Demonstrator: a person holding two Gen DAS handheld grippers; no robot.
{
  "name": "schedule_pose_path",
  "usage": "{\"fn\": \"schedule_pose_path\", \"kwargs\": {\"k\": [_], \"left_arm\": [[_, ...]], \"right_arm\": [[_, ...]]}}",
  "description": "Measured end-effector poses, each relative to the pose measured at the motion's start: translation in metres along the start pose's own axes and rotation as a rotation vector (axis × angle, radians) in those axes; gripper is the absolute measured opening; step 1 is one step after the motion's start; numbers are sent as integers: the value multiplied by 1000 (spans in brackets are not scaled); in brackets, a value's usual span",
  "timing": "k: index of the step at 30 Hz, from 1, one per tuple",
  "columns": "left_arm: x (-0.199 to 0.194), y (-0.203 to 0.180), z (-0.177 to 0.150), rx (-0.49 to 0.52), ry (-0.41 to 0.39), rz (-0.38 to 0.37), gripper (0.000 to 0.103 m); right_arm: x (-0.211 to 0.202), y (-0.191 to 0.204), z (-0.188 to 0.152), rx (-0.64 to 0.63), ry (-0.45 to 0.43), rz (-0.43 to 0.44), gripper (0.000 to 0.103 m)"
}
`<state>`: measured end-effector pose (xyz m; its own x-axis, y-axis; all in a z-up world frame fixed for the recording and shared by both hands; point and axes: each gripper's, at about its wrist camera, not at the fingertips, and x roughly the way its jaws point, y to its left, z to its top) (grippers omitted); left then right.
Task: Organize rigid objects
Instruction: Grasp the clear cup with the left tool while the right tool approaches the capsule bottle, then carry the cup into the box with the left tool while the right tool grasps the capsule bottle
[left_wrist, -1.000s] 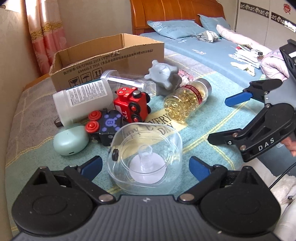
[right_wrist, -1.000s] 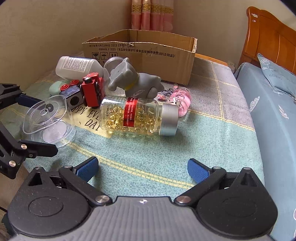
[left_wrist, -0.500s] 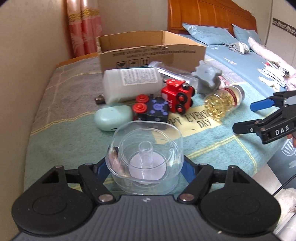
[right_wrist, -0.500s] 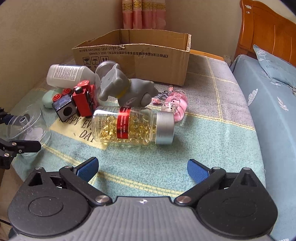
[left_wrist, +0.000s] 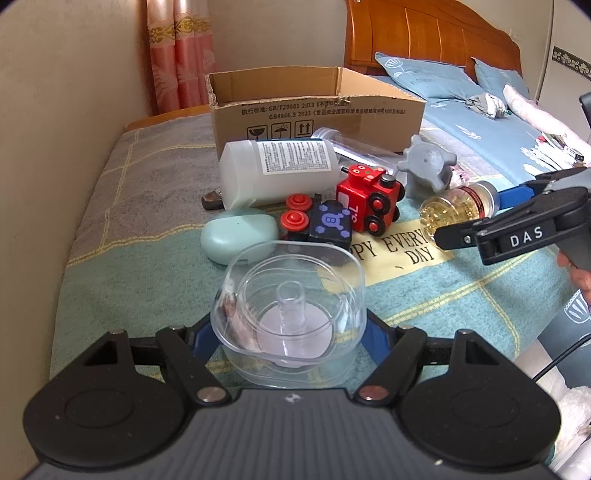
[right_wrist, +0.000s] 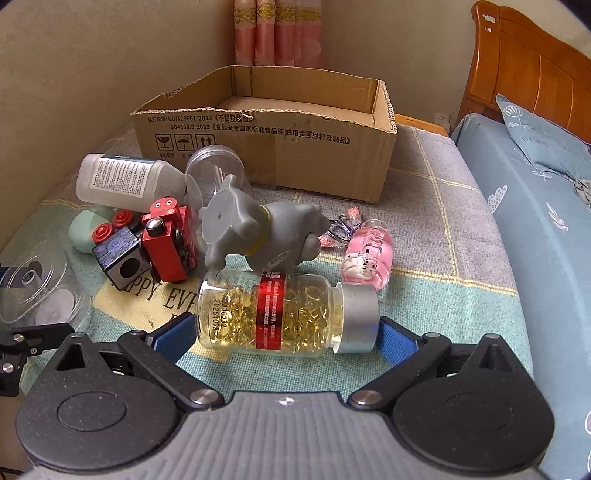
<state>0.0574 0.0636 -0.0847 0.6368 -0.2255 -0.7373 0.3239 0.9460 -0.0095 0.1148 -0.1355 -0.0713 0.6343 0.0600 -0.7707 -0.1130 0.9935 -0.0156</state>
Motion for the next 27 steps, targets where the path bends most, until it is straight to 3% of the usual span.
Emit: {"fn": "schedule_pose_path", "kwargs": {"k": [8,13,27], "left_arm": [[-3,0,6,14,-11,3,81],[-3,1,7,10,-9,6,79],[-9,-4,13,14,21,19,76]], "right_arm": [[4,2,5,13,11,-30,103],[2,3,6,-9,16,-37,96],[-10,-2,0,-92,30,33,96]]}}
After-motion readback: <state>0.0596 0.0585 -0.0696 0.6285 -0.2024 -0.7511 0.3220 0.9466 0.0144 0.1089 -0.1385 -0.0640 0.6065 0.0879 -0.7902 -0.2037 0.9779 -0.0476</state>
